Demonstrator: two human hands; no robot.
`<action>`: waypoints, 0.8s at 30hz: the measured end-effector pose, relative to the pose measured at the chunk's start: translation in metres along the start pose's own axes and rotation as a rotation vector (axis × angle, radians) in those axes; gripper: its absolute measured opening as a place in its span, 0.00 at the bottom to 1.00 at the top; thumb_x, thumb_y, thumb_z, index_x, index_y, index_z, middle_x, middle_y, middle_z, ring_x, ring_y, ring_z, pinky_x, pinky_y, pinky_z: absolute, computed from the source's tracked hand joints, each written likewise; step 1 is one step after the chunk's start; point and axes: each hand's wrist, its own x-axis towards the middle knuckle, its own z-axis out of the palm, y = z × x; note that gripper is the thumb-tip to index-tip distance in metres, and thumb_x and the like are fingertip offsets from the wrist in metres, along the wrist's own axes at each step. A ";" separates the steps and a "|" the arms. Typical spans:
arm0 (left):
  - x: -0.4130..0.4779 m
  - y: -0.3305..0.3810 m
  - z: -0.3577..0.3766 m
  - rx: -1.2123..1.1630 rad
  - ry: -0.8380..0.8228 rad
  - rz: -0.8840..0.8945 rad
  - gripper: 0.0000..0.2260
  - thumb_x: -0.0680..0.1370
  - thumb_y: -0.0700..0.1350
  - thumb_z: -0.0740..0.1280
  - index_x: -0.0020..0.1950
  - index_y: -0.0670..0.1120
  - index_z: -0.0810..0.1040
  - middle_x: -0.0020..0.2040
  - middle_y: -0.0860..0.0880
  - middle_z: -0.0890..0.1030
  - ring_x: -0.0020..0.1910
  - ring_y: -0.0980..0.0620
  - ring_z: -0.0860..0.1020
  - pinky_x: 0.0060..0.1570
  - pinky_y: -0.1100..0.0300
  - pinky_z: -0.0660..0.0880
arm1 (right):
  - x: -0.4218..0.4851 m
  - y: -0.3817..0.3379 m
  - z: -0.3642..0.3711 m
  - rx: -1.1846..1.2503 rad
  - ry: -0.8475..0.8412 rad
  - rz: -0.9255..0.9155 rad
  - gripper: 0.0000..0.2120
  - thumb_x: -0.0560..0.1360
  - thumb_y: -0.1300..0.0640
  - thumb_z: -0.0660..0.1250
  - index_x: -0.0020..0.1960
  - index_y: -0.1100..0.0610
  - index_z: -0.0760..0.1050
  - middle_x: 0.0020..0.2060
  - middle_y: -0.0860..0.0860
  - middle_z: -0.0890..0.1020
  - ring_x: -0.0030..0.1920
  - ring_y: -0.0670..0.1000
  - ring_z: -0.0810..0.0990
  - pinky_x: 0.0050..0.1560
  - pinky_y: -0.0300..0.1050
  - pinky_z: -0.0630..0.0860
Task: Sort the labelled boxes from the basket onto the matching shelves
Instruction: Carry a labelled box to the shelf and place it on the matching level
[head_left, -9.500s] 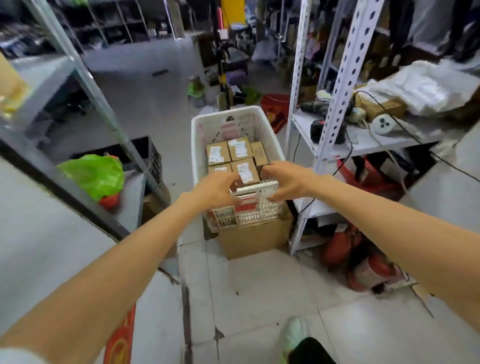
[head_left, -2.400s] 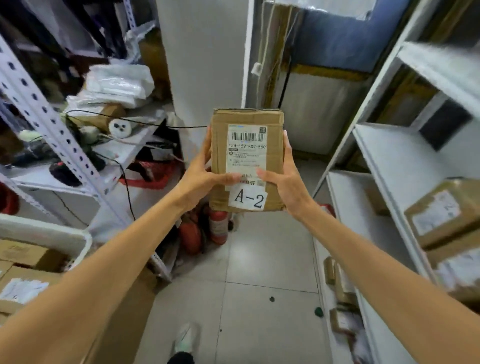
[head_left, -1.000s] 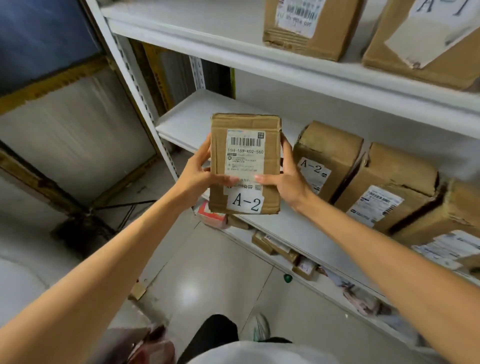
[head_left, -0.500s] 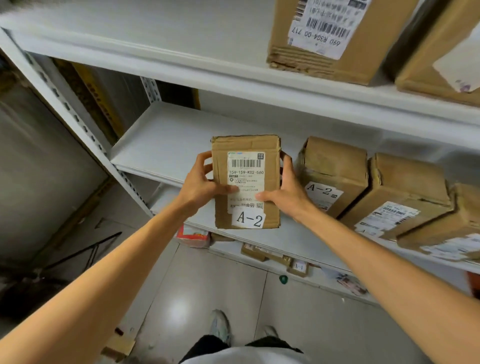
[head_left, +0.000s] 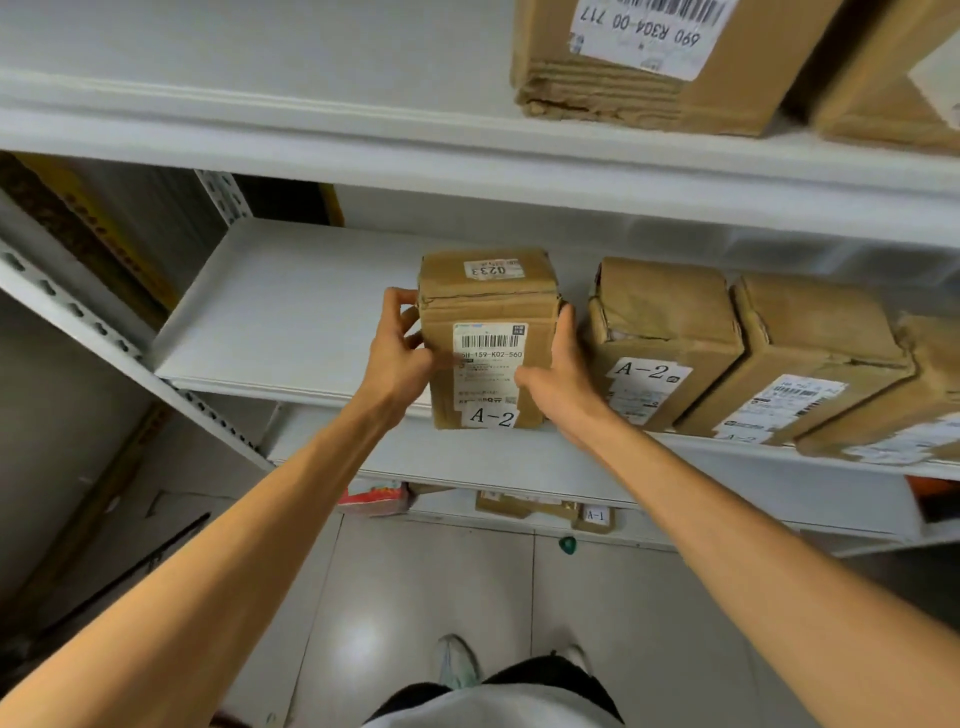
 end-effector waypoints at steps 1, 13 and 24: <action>0.004 -0.001 -0.001 0.010 -0.006 0.004 0.24 0.72 0.26 0.67 0.58 0.49 0.65 0.60 0.47 0.78 0.60 0.47 0.77 0.54 0.46 0.79 | 0.000 0.001 0.000 0.009 0.005 0.021 0.47 0.75 0.70 0.63 0.78 0.46 0.37 0.75 0.51 0.60 0.71 0.50 0.63 0.64 0.43 0.68; 0.005 -0.011 0.012 0.028 -0.076 -0.018 0.40 0.70 0.22 0.63 0.74 0.51 0.57 0.64 0.48 0.68 0.62 0.51 0.69 0.53 0.49 0.79 | -0.005 0.004 0.008 0.129 -0.051 0.127 0.57 0.63 0.67 0.66 0.77 0.47 0.30 0.78 0.50 0.55 0.76 0.53 0.55 0.74 0.59 0.59; 0.000 -0.023 0.013 0.218 -0.146 0.044 0.46 0.68 0.24 0.68 0.76 0.53 0.52 0.68 0.48 0.66 0.68 0.50 0.66 0.53 0.59 0.78 | -0.007 0.018 0.002 -0.069 0.055 0.057 0.43 0.64 0.65 0.67 0.71 0.43 0.51 0.64 0.49 0.72 0.65 0.52 0.72 0.63 0.54 0.74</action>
